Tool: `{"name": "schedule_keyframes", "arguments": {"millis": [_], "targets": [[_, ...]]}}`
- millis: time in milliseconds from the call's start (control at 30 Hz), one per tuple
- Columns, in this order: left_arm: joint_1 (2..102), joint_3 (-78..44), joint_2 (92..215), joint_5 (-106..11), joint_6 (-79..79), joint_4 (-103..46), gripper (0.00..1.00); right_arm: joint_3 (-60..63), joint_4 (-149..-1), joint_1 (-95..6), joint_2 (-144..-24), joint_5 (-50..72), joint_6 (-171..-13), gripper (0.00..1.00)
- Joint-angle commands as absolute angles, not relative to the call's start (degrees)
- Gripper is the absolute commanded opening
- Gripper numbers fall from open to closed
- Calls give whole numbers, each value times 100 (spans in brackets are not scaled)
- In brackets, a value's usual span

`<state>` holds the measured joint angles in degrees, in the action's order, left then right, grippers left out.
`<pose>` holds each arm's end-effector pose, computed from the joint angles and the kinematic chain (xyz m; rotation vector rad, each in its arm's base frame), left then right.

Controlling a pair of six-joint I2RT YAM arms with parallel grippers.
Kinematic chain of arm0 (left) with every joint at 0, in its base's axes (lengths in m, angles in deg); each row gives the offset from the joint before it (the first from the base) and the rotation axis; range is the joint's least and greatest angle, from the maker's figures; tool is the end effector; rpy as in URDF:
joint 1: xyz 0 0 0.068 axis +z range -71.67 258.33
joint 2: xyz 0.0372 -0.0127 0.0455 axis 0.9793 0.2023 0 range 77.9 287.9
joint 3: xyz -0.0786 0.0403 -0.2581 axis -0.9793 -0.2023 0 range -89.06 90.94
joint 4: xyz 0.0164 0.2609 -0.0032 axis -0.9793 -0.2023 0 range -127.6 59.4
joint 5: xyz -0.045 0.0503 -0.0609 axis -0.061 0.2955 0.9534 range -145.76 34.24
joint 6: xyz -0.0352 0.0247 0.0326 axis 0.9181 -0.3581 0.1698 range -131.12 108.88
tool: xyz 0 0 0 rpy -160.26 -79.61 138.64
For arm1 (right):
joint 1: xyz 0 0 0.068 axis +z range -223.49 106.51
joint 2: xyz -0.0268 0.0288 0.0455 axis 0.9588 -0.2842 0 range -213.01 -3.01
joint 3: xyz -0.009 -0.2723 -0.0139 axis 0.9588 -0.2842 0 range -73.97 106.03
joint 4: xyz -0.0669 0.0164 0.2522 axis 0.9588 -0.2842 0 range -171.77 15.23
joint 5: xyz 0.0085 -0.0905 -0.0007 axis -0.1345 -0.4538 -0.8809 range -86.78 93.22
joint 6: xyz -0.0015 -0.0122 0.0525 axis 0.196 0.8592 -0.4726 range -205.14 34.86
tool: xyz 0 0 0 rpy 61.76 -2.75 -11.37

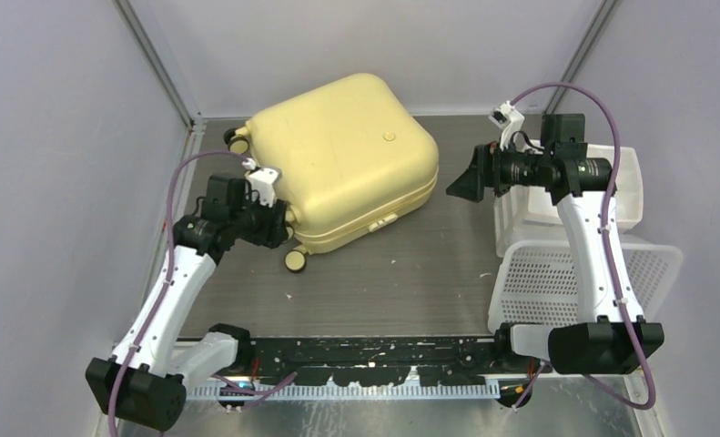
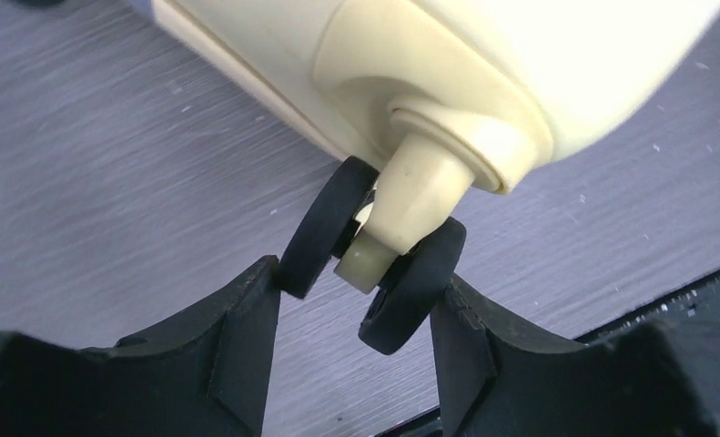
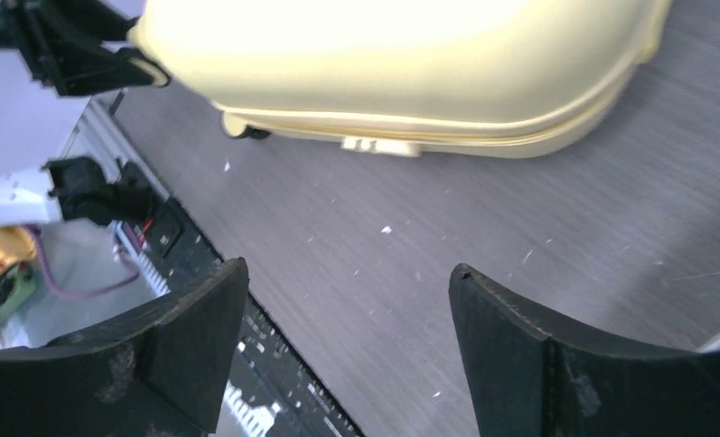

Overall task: Open, take out, and arrange the luggage
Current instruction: Adjust the luggage at the center of the board.

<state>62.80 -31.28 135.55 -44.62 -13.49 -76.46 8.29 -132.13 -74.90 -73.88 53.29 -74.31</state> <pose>0.1904 -0.0601 0.3190 0.4624 2.3305 -0.3404 0.2297 0.0217 0.4005 -0.5801 2.1050 0.9037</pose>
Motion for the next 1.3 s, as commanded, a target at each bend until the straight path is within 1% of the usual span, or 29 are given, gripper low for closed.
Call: {"name": "schedule_keyframes", "arguments": {"millis": [0, 67, 133, 167, 200, 233, 267, 300, 367, 400, 467, 533, 600, 700, 767, 867, 967, 1033, 1100, 1233, 1267], "targets": [[7248, -2987, 13389, -6345, -223, -7428, 0, 1298, -12017, -7358, -7689, 4528, -8407, 81], [7382, -2820, 13345, -6120, -28, -7503, 1, 1456, -11698, -7349, -7943, 4032, -8685, 71], [7410, -2516, 13178, -5450, 291, -7662, 20, 1683, -11552, -7092, -8307, 3393, -8784, 61], [7417, -2346, 13029, -5113, 475, -7691, 39, 1823, -11518, -7027, -8486, 3168, -8729, 56], [7412, -2155, 12851, -4919, 650, -7661, 55, 1948, -11490, -6952, -8658, 2940, -8698, 49], [7409, -2083, 12667, -4875, 816, -7597, 69, 2066, -11441, -6905, -8854, 2747, -8687, 42], [7415, -1990, 12508, -5016, 969, -7547, 80, 2169, -11381, -6849, -9036, 2605, -8682, 36], [7415, -1929, 12352, -5221, 1057, -7465, 87, 2289, -11288, -6801, -9198, 2470, -8696, 31], [7419, -1931, 12335, -5749, 1061, -7345, 93, 2430, -11106, -6719, -9556, 2326, -8807, 25], [7432, -1935, 12440, -5913, 1038, -7276, 95, 2515, -11021, -6680, -9745, 2283, -8882, 24], [7540, -1913, 12925, -5881, 1063, -7091, 97, 2713, -10873, -6560, -10097, 2132, -9019, 22], [7778, -1887, 13405, -5511, 1251, -6781, 97, 2858, -10743, -6424, -10421, 1855, -9052, 22], [8288, -1890, 13881, -5071, 1605, -6325, 98, 3038, -10663, -6335, -10774, 1481, -9064, 22], [8972, -1861, 14730, -4359, 2229, -5727, 98, 3390, -10721, -6286, -11212, 1221, -9134, 26], [9239, -1733, 15355, -4037, 2523, -5510, 98, 3520, -10767, -6271, -11446, 1444, -9162, 27], [9332, -1553, 16085, -3399, 2843, -5154, 100, 3471, -10722, -6195, -11620, 2157, -9250, 29], [9335, -1616, 16451, -2666, 3202, -4542, 100, 3210, -10657, -5997, -11593, 2481, -9161, 31], [9326, -1741, 16507, -2442, 3323, -4243, 100, 2894, -10514, -5883, -11448, 2724, -9145, 32], [9325, -1833, 16517, -2331, 3333, -4064, 96, 2560, -10390, -5769, -11266, 3010, -9115, 32], [9334, -1896, 16513, -2088, 3116, -4215, 75, 1935, -10268, -5418, -10781, 3343, -9126, 32], [9338, -1943, 16458, -2111, 3051, -4286, 72, 1717, -10233, -5327, -10650, 3378, -9151, 32]]}}
